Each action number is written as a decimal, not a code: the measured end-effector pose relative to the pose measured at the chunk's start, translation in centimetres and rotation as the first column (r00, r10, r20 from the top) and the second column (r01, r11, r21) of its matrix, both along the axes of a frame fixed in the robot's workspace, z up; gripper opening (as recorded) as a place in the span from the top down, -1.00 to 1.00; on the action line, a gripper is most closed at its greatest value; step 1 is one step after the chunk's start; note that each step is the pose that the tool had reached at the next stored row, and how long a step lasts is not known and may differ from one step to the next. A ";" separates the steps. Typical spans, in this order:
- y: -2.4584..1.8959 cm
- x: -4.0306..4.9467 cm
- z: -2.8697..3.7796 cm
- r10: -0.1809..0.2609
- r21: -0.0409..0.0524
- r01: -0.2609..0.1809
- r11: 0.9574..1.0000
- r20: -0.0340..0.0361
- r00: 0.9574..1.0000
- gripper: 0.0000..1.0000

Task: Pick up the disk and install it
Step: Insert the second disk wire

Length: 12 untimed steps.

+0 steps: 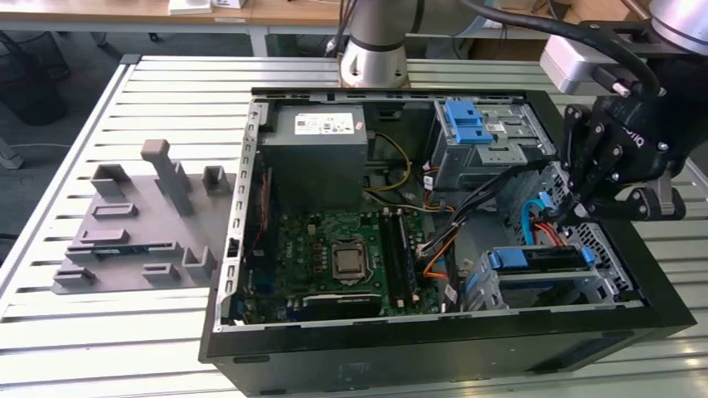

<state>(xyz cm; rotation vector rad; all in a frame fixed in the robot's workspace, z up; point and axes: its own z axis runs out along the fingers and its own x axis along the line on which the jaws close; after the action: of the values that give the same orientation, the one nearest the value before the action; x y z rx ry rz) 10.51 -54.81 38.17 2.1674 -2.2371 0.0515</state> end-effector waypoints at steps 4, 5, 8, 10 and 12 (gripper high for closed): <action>0.01 -0.21 0.22 0.000 0.007 0.000 1.000 0.000 1.000 0.79; 0.01 -0.22 0.23 0.000 0.021 0.000 1.000 0.000 1.000 0.79; 0.01 -0.23 0.22 0.000 0.064 0.000 0.998 0.000 1.000 0.79; 0.02 -0.23 0.22 0.000 0.067 0.000 0.998 0.000 1.000 0.79; 0.02 -0.25 0.21 0.000 0.067 0.000 0.998 0.000 1.000 0.79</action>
<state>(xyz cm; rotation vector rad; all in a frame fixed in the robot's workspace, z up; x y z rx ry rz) 10.26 -54.79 38.38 2.2001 -2.2709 -0.0241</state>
